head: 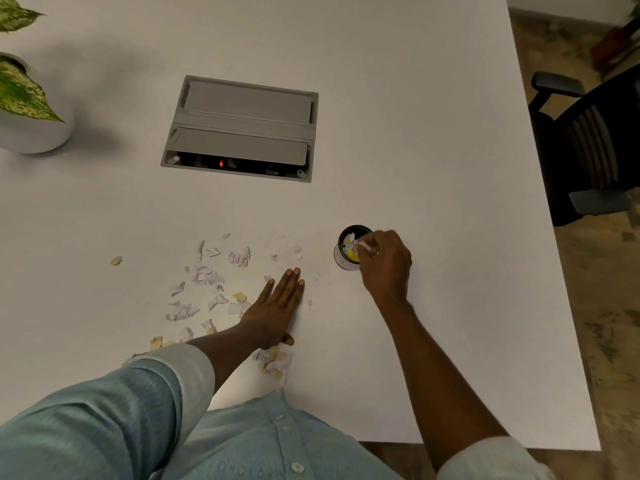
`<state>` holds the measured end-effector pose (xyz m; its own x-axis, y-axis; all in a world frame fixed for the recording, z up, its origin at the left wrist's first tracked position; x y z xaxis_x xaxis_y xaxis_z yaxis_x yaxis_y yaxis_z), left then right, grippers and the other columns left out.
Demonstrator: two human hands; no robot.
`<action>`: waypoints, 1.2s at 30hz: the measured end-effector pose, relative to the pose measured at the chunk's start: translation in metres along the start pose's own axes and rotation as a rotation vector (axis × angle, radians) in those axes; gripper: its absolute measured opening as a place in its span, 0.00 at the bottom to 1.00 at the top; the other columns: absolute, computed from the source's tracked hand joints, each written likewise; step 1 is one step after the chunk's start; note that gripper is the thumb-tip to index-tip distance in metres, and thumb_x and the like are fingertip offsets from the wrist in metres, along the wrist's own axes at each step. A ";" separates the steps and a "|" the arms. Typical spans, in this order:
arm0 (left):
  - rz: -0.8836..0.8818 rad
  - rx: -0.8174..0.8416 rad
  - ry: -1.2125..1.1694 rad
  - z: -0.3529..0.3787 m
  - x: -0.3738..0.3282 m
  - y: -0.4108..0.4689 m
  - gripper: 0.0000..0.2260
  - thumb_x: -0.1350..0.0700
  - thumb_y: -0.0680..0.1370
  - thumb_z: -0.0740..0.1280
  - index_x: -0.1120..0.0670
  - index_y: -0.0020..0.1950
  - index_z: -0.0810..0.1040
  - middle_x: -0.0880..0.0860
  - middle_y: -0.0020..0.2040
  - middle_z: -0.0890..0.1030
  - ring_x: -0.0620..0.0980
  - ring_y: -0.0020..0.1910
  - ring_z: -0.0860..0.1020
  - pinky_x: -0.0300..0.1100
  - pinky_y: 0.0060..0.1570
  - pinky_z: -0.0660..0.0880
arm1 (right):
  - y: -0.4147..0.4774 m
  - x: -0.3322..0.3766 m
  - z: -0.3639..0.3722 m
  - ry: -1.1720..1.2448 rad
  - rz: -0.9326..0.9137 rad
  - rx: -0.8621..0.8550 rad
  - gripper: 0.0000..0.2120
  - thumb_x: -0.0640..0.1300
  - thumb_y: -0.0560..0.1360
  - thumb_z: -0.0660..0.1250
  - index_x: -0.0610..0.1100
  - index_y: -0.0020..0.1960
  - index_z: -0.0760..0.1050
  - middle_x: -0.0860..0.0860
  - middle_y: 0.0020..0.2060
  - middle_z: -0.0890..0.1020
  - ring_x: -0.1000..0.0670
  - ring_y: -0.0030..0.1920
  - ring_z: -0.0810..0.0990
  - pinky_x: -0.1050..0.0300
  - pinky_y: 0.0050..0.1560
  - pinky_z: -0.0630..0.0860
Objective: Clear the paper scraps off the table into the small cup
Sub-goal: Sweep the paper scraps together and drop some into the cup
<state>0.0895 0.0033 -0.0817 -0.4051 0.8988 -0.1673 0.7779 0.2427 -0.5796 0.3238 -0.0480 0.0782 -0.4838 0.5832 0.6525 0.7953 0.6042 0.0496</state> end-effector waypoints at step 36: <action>-0.041 -0.016 -0.030 -0.002 0.005 -0.004 0.60 0.33 0.74 0.72 0.55 0.82 0.29 0.56 0.81 0.25 0.58 0.82 0.29 0.61 0.83 0.43 | -0.183 -0.066 0.114 -0.295 -0.106 0.652 0.06 0.40 0.78 0.65 0.45 0.49 0.81 0.51 0.47 0.81 0.51 0.48 0.79 0.63 0.44 0.69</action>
<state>0.0851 0.0079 -0.0790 -0.4510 0.8768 -0.1671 0.7678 0.2857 -0.5734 0.1685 -0.1350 -0.0596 -0.6982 0.5699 0.4334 0.4031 0.8132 -0.4198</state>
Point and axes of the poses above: each hand's wrist, its own y-axis towards the middle knuckle, its own z-axis out of the palm, x = y × z, the point moved 10 cm from there along y, towards the middle knuckle
